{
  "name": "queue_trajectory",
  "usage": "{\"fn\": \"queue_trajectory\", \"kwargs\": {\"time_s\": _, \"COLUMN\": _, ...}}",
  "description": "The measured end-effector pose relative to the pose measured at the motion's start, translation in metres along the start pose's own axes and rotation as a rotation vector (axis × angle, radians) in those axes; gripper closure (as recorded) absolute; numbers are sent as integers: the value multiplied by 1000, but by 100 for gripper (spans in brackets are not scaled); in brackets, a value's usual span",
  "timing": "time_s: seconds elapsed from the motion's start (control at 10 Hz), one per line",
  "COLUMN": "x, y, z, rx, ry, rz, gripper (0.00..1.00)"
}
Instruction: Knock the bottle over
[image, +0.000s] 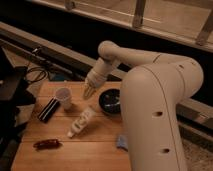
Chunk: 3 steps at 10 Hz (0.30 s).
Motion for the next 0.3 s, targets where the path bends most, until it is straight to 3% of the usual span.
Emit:
{"fn": "queue_trajectory", "kwargs": {"time_s": 0.2, "x": -10, "y": 3, "z": -9, "rx": -18, "ry": -7, "rz": 6, "gripper": 74}}
{"fn": "queue_trajectory", "kwargs": {"time_s": 0.3, "x": -11, "y": 3, "z": -15, "rx": -18, "ry": -4, "rz": 0, "gripper": 85}}
